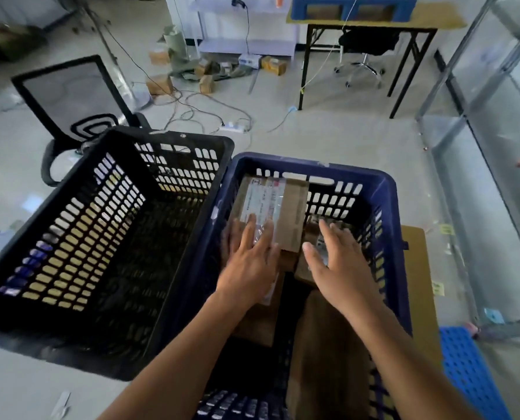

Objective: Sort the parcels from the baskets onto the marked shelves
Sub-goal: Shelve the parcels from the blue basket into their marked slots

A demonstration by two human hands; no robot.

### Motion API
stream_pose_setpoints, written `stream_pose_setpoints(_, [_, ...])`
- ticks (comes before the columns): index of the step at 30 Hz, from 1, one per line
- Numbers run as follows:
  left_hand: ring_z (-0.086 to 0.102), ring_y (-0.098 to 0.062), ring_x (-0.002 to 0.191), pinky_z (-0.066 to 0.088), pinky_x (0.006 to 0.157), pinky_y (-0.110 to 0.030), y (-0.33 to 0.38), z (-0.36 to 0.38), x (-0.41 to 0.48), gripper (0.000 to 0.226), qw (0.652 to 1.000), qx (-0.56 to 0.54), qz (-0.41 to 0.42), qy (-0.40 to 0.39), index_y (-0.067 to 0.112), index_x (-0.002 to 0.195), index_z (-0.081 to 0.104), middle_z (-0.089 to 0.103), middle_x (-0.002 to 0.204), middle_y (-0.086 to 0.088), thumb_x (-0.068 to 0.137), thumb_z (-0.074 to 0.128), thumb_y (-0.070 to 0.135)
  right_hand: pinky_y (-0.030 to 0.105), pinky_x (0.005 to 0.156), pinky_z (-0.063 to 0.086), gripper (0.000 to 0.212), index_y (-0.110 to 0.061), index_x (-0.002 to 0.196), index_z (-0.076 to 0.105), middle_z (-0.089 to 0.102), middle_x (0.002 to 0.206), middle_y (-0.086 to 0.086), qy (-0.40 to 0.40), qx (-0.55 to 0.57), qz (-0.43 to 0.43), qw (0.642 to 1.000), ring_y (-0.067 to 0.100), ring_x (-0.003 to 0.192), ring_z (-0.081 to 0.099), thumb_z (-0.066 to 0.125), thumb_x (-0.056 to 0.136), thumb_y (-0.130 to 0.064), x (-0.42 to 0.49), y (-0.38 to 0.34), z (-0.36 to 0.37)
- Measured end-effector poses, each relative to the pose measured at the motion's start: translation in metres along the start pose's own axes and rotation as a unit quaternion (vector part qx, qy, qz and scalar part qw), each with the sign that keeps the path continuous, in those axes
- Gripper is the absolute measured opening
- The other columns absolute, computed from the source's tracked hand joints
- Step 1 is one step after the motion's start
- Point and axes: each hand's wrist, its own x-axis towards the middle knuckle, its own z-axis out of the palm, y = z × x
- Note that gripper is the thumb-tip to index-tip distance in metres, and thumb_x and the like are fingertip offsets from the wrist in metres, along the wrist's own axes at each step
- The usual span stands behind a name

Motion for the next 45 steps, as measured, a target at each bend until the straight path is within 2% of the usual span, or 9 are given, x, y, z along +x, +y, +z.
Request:
stream_pose_setpoints(3, [-0.027,-0.01,0.151,-0.023,0.116,-0.047,0.001,0.008,-0.004,0.059,0.996,-0.072,-0.017,0.055,0.045,0.153,0.031,0.012,0.165,0.012,0.099,0.012,0.064,0.05,0.128,0.025,0.079,-0.026,0.165,0.016,0.028,0.169,0.005,-0.009,0.029,0.013,0.999,0.023,0.157,0.022,0.031,0.1,-0.068,0.015,0.003,0.007])
stream_pose_setpoints(7, [0.006,-0.015,0.147,0.032,0.118,-0.059,0.002,0.005,-0.006,0.033,0.987,-0.078,-0.002,0.142,0.04,0.129,0.067,0.028,0.149,0.009,0.102,0.05,0.048,0.049,0.115,0.044,0.075,-0.029,0.161,0.024,0.048,0.152,0.0,-0.056,0.071,0.026,0.995,0.022,0.143,0.043,0.039,0.099,-0.069,0.02,0.009,0.022])
stream_pose_setpoints(12, [0.033,-0.024,0.144,0.044,0.107,-0.042,-0.003,-0.007,0.0,0.08,0.976,-0.177,-0.094,0.081,0.047,0.149,0.033,0.009,0.161,0.014,0.083,0.076,0.052,0.047,0.11,0.049,0.075,-0.029,0.156,0.032,0.054,0.146,0.001,-0.072,0.117,0.051,0.989,0.023,0.137,0.049,0.055,0.095,-0.066,0.019,0.015,0.03])
stream_pose_setpoints(15, [0.047,-0.021,0.137,0.047,0.103,-0.038,-0.004,-0.018,0.003,0.122,0.962,-0.221,-0.157,0.04,0.043,0.159,-0.003,0.035,0.159,-0.002,0.074,0.085,0.053,0.03,0.1,0.052,0.065,-0.032,0.153,0.038,0.059,0.144,-0.002,-0.08,0.201,0.052,0.975,0.018,0.132,0.056,0.061,0.098,-0.055,0.02,0.013,0.026])
stream_pose_setpoints(25, [0.053,0.009,0.12,0.055,0.083,-0.012,0.004,-0.068,-0.063,0.095,0.904,-0.408,0.001,0.13,0.045,0.152,0.04,0.043,0.132,0.022,0.069,0.071,0.081,-0.001,0.073,0.049,0.063,-0.051,0.15,0.024,0.06,0.124,-0.04,0.057,0.378,0.001,0.924,-0.017,0.106,0.063,0.061,0.099,-0.055,-0.071,-0.038,-0.025])
stream_pose_setpoints(31, [0.051,-0.018,0.14,0.052,0.103,-0.031,0.004,-0.086,-0.113,0.08,0.763,-0.611,0.205,-0.042,0.042,0.158,0.028,0.052,0.153,0.007,0.093,0.074,0.038,0.01,0.089,0.053,0.07,-0.052,0.15,0.027,0.062,0.134,-0.027,0.229,0.376,-0.009,0.898,-0.005,0.119,0.063,0.067,0.094,-0.047,-0.169,-0.084,-0.044])
stream_pose_setpoints(35, [0.052,-0.019,0.138,0.051,0.106,-0.042,0.003,-0.093,-0.15,0.079,0.733,-0.615,0.258,-0.134,0.045,0.158,0.027,0.053,0.15,0.007,0.092,0.071,0.041,0.026,0.098,0.056,0.076,-0.049,0.152,0.027,0.054,0.149,0.0,0.307,0.376,0.012,0.874,0.014,0.133,0.058,0.068,0.087,-0.043,-0.241,-0.109,-0.035])
stream_pose_setpoints(41, [0.051,-0.023,0.14,0.051,0.103,-0.057,0.03,-0.089,-0.213,0.058,0.664,-0.617,0.274,-0.322,0.047,0.155,0.034,0.051,0.153,0.007,0.101,0.055,0.042,0.044,0.105,0.056,0.083,-0.063,0.15,0.033,0.045,0.152,-0.007,0.428,0.337,0.131,0.829,0.009,0.136,0.054,0.073,0.078,-0.049,-0.359,-0.115,-0.019])
stream_pose_setpoints(45, [0.056,-0.002,0.13,0.051,0.1,-0.029,0.064,-0.067,-0.25,0.046,0.698,-0.512,0.312,-0.392,0.046,0.147,0.047,0.057,0.145,0.019,0.103,0.04,0.059,0.047,0.109,0.051,0.079,-0.065,0.148,0.036,0.046,0.147,-0.01,0.526,0.289,0.208,0.772,0.007,0.135,0.053,0.07,0.078,-0.052,-0.449,-0.11,-0.007])
